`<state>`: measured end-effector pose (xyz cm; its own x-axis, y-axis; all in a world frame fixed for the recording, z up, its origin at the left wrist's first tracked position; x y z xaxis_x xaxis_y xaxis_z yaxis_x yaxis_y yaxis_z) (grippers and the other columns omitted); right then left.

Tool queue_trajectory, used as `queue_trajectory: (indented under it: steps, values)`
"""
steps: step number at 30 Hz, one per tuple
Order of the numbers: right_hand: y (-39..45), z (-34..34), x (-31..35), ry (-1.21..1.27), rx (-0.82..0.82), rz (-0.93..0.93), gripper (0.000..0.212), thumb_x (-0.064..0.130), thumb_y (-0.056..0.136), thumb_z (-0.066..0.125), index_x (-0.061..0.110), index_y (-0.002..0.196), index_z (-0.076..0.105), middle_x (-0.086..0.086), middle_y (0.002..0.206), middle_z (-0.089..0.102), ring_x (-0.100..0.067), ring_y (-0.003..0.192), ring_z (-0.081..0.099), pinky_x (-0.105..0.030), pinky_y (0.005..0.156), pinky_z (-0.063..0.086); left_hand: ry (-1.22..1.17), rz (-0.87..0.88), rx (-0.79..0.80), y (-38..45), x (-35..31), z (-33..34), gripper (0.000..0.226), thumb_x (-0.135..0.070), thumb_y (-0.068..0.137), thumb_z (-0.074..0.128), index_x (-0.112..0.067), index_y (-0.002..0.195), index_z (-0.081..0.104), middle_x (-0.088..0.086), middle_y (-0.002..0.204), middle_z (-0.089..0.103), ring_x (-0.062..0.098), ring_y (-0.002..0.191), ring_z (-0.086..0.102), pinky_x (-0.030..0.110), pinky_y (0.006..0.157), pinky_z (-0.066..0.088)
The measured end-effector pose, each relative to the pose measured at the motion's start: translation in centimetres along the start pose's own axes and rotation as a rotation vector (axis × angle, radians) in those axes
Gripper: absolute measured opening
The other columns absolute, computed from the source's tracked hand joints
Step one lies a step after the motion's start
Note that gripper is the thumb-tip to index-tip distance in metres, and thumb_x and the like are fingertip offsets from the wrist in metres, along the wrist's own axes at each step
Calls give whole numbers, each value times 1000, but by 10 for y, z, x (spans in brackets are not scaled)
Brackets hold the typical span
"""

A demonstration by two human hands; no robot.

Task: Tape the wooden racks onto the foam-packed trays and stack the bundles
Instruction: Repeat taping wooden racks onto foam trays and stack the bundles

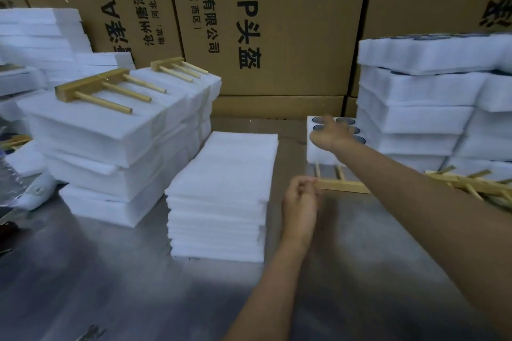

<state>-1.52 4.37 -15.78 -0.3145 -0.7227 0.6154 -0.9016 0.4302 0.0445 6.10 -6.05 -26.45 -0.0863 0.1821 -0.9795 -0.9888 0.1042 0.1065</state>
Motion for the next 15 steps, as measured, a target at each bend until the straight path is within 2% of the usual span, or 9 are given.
queue_trajectory:
  steps: [1, 2, 3, 4, 5, 6, 10, 15]
  values:
    - [7, -3, -15, -141, 104, -63, 32, 20, 87, 40, 32, 109, 61, -8, 149, 32, -24, 107, 47, -40, 78, 45, 6, -3, -15, 1, 0, -3, 27, -7, 99, 45, -22, 87, 63, 2, 78, 63, 16, 72, 55, 29, 68, 45]
    - [19, -4, -27, -266, 126, -131, 29, 17, 84, 41, 33, 96, 61, -7, 148, 35, -19, 91, 47, -38, 65, 40, 32, 5, -21, 0, 0, -3, 27, -8, 99, 45, -22, 85, 64, -1, 75, 62, 14, 71, 55, 29, 68, 46]
    - [25, -5, -39, -414, 193, -176, 31, 18, 84, 44, 37, 103, 60, -8, 148, 37, -17, 93, 48, -46, 67, 40, 70, 14, -11, 0, 0, -2, 26, -10, 97, 47, -23, 83, 64, -3, 72, 62, 13, 70, 55, 32, 69, 47]
    - [32, -3, -53, -407, 232, -68, 40, 21, 87, 46, 36, 123, 54, -11, 147, 39, -21, 110, 49, -51, 85, 42, 124, 26, 14, -2, 3, 0, 24, -12, 96, 49, -23, 81, 64, -6, 70, 61, 14, 70, 55, 36, 70, 49]
    - [41, 0, -64, -498, 142, -3, 52, 26, 88, 46, 36, 139, 42, -12, 144, 42, -27, 126, 43, -48, 101, 38, 186, 37, 52, -4, 3, 3, 21, -15, 94, 50, -23, 81, 64, -8, 70, 60, 16, 71, 56, 38, 72, 52]
    - [45, 2, -68, -583, 74, -20, 59, 29, 88, 46, 37, 145, 33, -11, 140, 46, -31, 132, 38, -44, 109, 34, 244, 45, 93, -6, 5, 4, 17, -19, 93, 52, -22, 81, 65, -9, 69, 60, 17, 74, 59, 42, 75, 55]
    - [49, 10, -80, -650, 19, -116, 64, 32, 88, 56, 48, 143, 27, -7, 136, 46, -29, 132, 36, -50, 108, 25, 370, 73, 131, -6, 6, 5, 14, -22, 92, 56, -20, 86, 69, -6, 75, 65, 20, 83, 66, 43, 80, 59]
    - [23, 12, -85, -740, -178, -302, 65, 23, 86, 62, 41, 139, 31, -7, 133, 45, -27, 130, 36, -50, 100, 29, 404, 104, 119, -6, 5, 5, 14, -17, 93, 53, -14, 90, 66, 2, 78, 65, 26, 84, 65, 44, 81, 58]
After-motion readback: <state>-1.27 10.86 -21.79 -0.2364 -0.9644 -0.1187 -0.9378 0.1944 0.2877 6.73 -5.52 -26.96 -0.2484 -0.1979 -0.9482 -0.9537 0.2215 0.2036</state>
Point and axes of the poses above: each hand's wrist, its own y-axis towards the middle knuckle, its own z-axis out of the palm, x = y × z, the point moved 1 cm from there along y, towards the middle knuckle
